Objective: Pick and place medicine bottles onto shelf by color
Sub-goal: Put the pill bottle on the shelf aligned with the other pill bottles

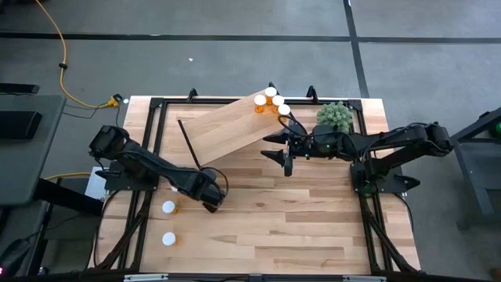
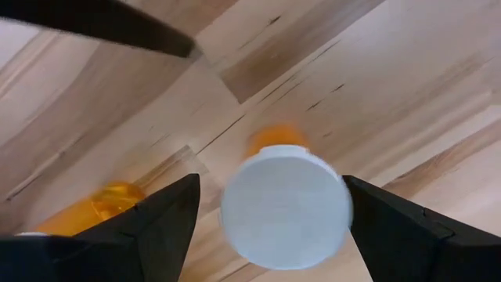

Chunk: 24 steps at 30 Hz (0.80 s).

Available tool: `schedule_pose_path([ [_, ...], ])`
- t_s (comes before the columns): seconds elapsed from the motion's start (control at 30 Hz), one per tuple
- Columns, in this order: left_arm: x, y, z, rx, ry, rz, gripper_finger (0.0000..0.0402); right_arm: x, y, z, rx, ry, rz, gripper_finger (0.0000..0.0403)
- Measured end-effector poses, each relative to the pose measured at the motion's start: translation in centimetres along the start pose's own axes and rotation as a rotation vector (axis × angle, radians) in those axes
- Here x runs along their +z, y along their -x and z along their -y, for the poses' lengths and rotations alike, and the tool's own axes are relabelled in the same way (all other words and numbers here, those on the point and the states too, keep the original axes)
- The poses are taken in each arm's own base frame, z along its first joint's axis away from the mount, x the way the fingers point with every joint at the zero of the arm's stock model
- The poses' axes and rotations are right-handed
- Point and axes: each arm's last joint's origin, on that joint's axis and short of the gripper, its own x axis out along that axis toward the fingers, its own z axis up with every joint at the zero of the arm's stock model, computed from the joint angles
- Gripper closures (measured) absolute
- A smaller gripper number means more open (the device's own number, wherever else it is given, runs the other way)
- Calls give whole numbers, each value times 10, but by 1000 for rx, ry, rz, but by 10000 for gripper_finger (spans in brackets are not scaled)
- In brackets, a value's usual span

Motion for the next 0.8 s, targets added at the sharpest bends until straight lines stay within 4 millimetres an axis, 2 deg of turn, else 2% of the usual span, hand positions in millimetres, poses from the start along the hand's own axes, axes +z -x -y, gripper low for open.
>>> schedule_pose_path([
  [0.23,0,-2,1,6,0,-2,119,0,0,0,-1,0,1,158],
  [0.6,0,-2,1,7,0,4,213,0,0,0,-1,0,1,158],
  [0.7,-1,4,-1,-25,-30,-30,213,0,0,0,-1,0,1,158],
  [0.8,-5,14,-4,-81,-94,-93,196,0,0,0,-1,0,1,158],
])
